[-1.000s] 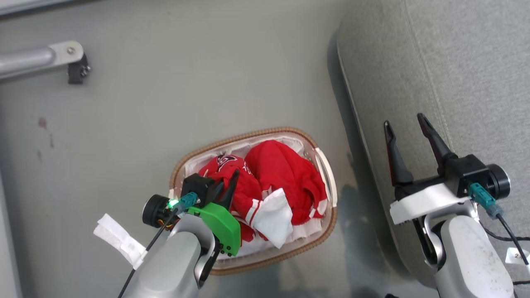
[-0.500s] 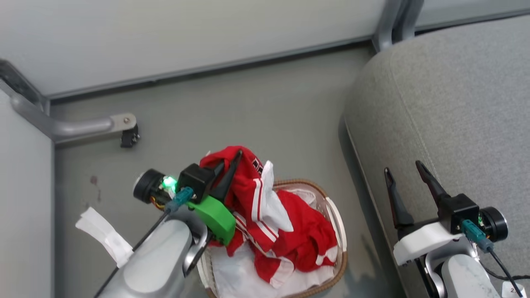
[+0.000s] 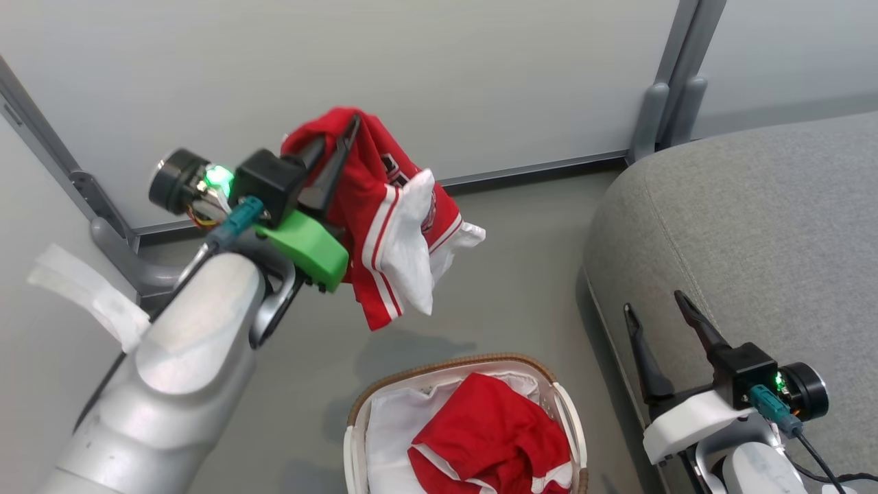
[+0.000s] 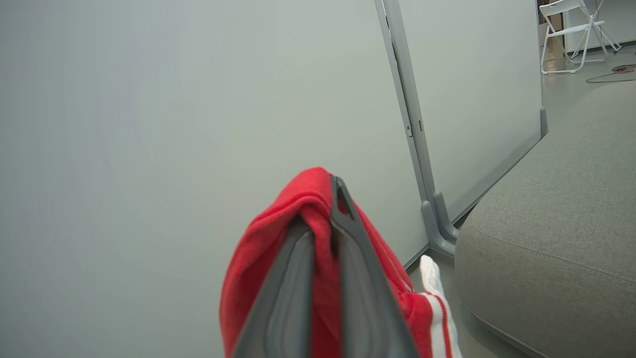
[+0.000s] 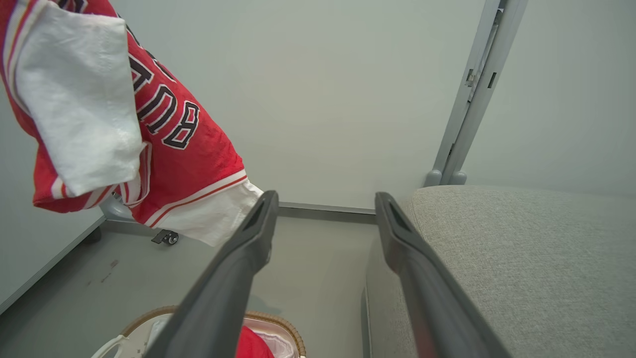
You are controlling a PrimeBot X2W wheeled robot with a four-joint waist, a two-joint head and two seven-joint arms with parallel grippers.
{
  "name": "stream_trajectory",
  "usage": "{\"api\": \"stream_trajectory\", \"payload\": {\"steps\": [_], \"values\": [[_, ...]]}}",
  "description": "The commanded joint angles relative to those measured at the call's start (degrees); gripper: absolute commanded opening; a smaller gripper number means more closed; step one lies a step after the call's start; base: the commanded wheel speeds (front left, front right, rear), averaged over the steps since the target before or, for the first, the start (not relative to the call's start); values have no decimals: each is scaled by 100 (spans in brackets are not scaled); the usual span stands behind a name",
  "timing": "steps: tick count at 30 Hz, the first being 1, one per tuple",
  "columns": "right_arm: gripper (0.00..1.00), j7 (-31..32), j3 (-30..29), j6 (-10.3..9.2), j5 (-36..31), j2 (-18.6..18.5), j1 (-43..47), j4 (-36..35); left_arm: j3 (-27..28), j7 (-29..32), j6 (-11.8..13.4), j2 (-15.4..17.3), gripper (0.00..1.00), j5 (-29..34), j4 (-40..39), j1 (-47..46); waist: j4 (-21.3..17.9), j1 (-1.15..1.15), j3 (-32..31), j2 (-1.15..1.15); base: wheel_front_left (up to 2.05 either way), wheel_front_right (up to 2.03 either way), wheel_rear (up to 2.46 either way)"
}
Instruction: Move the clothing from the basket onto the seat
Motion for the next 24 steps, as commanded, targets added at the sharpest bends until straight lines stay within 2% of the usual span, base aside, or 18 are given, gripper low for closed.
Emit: {"api": "stream_trajectory", "payload": {"steps": [1, 8, 14, 20, 24], "values": [[100, -28, 42, -4, -39, -23, 46, -26, 55, 25, -9, 38, 0, -24, -58, -170, 29, 0, -38, 0, 0, 0, 0], [100, -28, 416, -4, -41, -22, -148, -44, 144, 128, 61, 45, 0, -13, -132, -658, 51, 0, -28, 0, 0, 0, 0], [100, -28, 1251, -4, -48, -26, -353, 35, 40, 187, 56, -116, 0, -9, -148, -912, 124, 0, -37, 0, 0, 0, 0], [100, -28, 2019, -4, 289, -26, -853, 246, -175, 258, 30, -339, 0, -14, -211, -1148, 257, 0, -33, 0, 0, 0, 0], [100, -28, 2246, -4, 569, -21, -1162, 426, -307, 269, 19, -461, 0, -29, -237, -1235, 313, 0, -18, 0, 0, 0, 0]]}}
